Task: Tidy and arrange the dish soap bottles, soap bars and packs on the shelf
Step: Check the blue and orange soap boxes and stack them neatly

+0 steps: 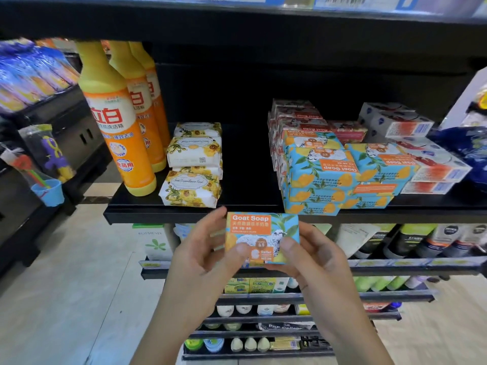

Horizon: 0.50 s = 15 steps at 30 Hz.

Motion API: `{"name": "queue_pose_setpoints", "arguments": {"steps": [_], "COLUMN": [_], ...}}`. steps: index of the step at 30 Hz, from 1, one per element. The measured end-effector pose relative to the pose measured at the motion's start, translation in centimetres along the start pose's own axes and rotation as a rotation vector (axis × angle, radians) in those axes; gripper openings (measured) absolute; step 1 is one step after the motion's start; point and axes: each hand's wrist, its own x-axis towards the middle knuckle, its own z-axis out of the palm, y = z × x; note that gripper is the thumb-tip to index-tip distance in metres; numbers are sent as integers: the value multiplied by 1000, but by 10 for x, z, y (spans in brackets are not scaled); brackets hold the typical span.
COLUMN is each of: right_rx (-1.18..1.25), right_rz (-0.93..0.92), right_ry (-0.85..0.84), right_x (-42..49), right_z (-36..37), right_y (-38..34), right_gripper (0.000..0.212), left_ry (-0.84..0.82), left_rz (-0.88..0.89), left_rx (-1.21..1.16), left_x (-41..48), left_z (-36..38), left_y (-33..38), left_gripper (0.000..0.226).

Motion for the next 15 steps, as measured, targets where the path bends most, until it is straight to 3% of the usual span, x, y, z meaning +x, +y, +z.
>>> {"name": "queue_pose_setpoints", "arguments": {"steps": [4, 9, 15], "right_rx": [-25, -146, -140], "right_rz": [-2, -58, -83], "right_ry": [-42, -84, -112], "right_x": [-2, -2, -4], "right_z": [-1, -4, -11], "right_y": [-1, -6, -7], "right_gripper": [46, 33, 35], "left_ry": [9, 23, -10], "left_rz": [-82, -89, -95], "left_rx": [-142, -187, -176], "left_x": [-3, -7, -9], "left_z": [2, 3, 3], "left_y": [3, 2, 0], "left_gripper": [38, 42, 43]}}
